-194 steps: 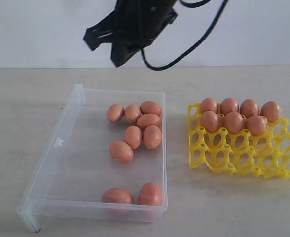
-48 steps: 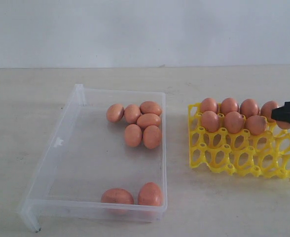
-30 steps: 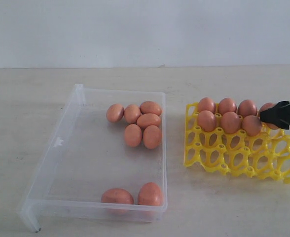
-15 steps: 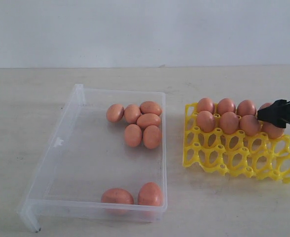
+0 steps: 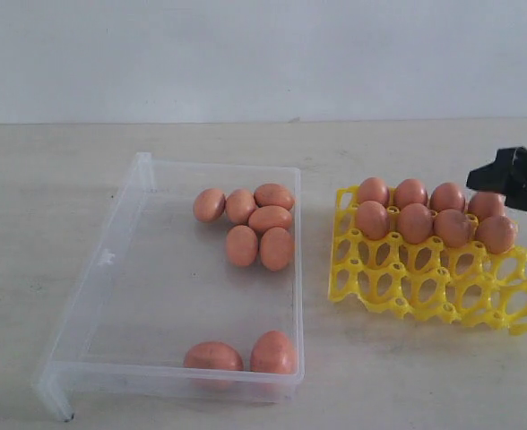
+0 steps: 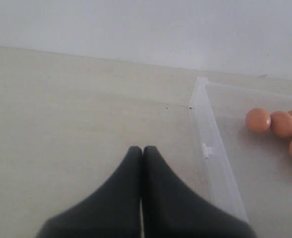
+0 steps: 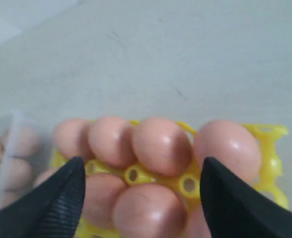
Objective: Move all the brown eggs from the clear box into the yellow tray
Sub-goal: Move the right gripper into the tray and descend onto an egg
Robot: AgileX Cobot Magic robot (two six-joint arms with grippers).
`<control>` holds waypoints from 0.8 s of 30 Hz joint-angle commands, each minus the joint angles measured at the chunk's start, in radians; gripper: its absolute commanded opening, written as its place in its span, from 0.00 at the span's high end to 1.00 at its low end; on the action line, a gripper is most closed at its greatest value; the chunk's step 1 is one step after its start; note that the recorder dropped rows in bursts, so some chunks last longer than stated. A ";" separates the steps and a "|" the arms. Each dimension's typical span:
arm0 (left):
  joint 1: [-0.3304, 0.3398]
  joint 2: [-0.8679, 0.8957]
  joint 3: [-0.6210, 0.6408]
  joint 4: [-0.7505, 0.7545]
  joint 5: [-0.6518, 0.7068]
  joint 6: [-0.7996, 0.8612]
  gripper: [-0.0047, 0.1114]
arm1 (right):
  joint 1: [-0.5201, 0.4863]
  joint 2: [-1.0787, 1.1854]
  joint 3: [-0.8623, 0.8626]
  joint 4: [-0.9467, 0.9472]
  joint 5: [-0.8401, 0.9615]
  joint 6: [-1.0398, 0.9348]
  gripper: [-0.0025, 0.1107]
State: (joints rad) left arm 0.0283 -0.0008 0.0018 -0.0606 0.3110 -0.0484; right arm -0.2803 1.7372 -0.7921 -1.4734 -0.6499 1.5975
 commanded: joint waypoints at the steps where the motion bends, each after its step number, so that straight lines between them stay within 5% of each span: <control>1: -0.005 0.001 -0.002 -0.002 -0.006 0.000 1.00 | 0.000 -0.127 0.001 0.031 -0.098 0.088 0.56; 6: -0.005 0.001 -0.002 -0.002 -0.006 0.000 1.00 | 0.005 -0.258 0.001 0.125 -0.327 0.095 0.98; 10: -0.005 0.001 -0.002 -0.002 -0.008 0.000 1.00 | 0.120 -0.335 -0.044 0.162 -0.383 0.093 0.98; 13: -0.005 0.001 -0.002 -0.002 -0.008 0.000 1.00 | 0.296 -0.382 -0.112 0.143 -0.284 0.076 0.98; 15: -0.005 0.001 -0.002 -0.002 -0.008 0.000 1.00 | 0.547 -0.390 -0.191 0.036 -0.041 0.013 0.98; 18: -0.005 0.001 -0.002 -0.002 -0.008 0.000 1.00 | 0.967 -0.354 -0.229 -0.271 0.667 -0.041 0.98; 21: -0.005 0.001 -0.002 -0.002 -0.006 0.000 1.00 | 1.177 -0.252 -0.243 -0.254 1.224 -0.212 0.98; 22: -0.005 0.001 -0.002 -0.002 -0.006 0.000 1.00 | 1.186 -0.223 -0.262 -0.149 1.271 -0.290 0.98; 24: -0.005 0.001 -0.002 -0.002 -0.006 0.000 1.00 | 1.164 -0.140 -0.383 0.362 1.336 -0.715 0.98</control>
State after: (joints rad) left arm 0.0283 -0.0008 0.0018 -0.0606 0.3110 -0.0484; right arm 0.8960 1.5324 -1.0748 -1.5265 0.5433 1.2467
